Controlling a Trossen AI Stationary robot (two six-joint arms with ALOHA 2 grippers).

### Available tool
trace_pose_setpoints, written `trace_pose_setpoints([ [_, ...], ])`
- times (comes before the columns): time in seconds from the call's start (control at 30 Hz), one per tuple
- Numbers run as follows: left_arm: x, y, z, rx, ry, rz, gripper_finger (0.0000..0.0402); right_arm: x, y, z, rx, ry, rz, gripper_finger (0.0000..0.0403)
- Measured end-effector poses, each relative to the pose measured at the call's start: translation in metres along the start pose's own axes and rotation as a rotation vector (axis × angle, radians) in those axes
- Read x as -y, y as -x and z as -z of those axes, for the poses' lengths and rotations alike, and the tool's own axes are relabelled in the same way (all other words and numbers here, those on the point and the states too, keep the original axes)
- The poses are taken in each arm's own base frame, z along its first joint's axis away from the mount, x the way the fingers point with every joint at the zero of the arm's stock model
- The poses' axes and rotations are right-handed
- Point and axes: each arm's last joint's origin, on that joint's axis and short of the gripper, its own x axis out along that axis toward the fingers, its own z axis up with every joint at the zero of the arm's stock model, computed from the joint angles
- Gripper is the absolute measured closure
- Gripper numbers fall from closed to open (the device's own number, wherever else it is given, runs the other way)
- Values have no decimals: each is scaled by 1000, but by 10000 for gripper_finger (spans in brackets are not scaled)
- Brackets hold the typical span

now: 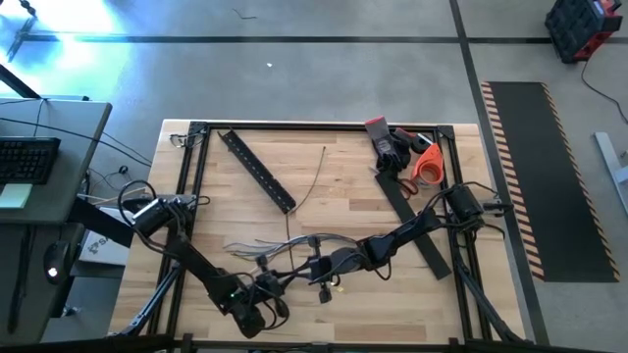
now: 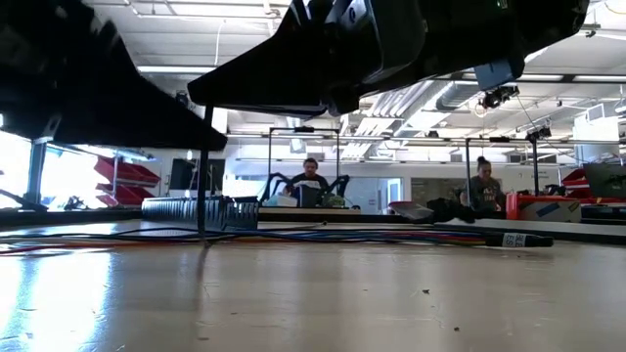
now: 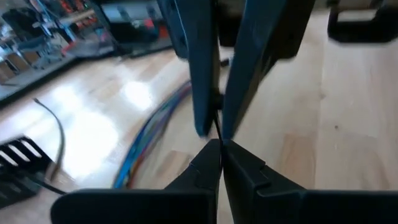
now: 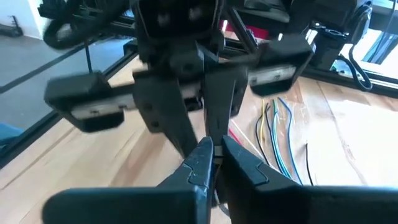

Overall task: Ziptie cables
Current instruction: Wrap the cable wires with the black zip tie

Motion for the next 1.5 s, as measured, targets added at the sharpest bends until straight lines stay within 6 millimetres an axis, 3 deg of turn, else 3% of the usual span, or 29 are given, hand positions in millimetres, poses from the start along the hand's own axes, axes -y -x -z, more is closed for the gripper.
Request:
trace_pose_setpoints([
  [0.27, 4, -4, 12, -26, 40, 20, 401, 4, 5, -11, 23, -26, -5, 274],
  [0.47, 8, -2, 22, -26, 59, 25, 402, 28, 13, -28, 35, -101, 63, 208],
  [0.63, 10, -1, 27, -35, 71, 35, 402, 67, 7, -6, -86, -239, 171, 199],
  [0.8, 10, -1, 27, -55, 56, 60, 402, 102, -5, 35, -186, -420, 214, 199],
  [0.97, 11, -2, 27, -75, 50, 82, 402, 124, -17, 73, -200, -556, 221, 199],
  [1.2, 10, -4, 27, -81, 49, 85, 402, 143, -20, 85, -149, -614, 250, 199],
  [1.5, 11, -4, 27, -79, 22, 89, 402, 150, -30, 79, -208, -555, 233, 212],
])
